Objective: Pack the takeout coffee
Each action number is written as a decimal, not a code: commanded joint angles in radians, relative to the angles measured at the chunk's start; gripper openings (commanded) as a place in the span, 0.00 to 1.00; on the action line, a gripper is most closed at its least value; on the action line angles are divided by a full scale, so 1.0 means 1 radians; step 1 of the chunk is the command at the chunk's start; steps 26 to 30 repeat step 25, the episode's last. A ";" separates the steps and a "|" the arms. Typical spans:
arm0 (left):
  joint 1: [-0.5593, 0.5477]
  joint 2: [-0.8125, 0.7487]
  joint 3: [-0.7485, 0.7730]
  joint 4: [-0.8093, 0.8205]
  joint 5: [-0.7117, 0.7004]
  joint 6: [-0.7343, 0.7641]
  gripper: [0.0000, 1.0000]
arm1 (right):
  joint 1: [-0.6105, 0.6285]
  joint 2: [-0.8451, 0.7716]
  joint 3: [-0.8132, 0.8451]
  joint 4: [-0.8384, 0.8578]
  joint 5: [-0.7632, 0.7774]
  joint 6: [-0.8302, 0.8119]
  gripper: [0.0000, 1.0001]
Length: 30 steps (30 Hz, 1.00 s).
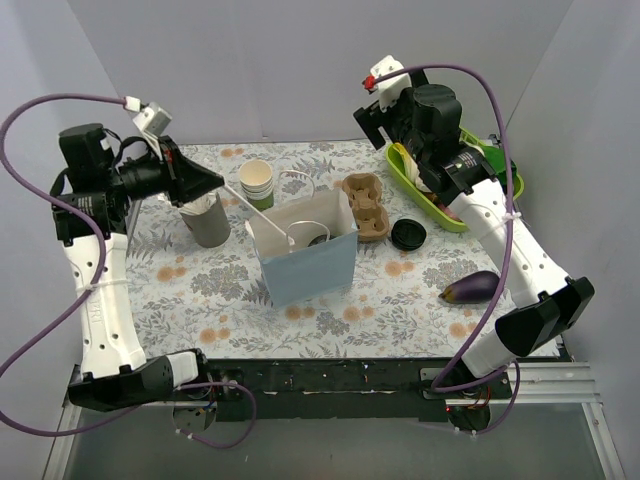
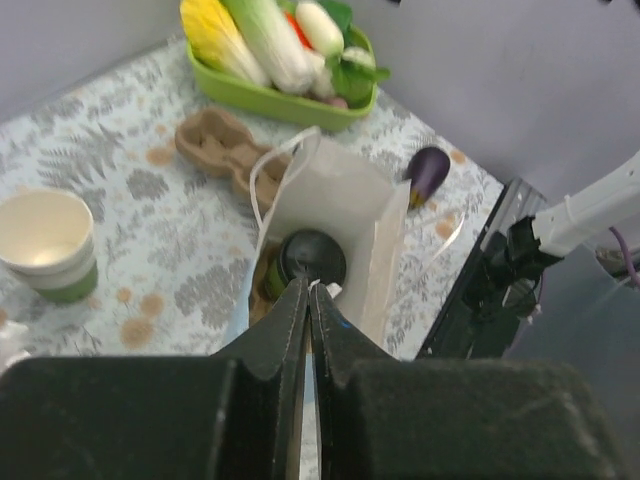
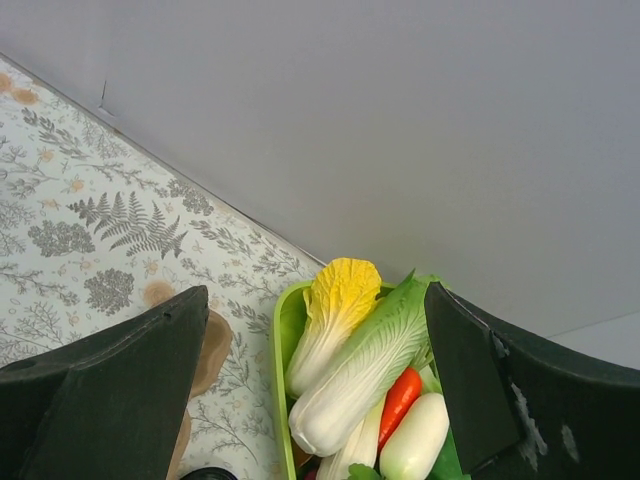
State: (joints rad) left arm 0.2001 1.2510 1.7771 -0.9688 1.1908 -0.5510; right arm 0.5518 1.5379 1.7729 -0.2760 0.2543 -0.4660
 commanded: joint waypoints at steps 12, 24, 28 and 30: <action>-0.041 0.014 -0.033 0.266 -0.129 -0.291 0.77 | -0.004 0.100 0.304 -0.380 -0.057 0.111 0.98; -0.039 0.160 0.143 0.380 -0.621 -0.311 0.98 | -0.004 0.044 0.393 -0.299 0.193 0.199 0.98; -0.037 0.171 0.160 0.378 -0.644 -0.290 0.98 | -0.006 0.039 0.395 -0.286 0.204 0.187 0.98; -0.037 0.171 0.160 0.378 -0.644 -0.290 0.98 | -0.006 0.039 0.395 -0.286 0.204 0.187 0.98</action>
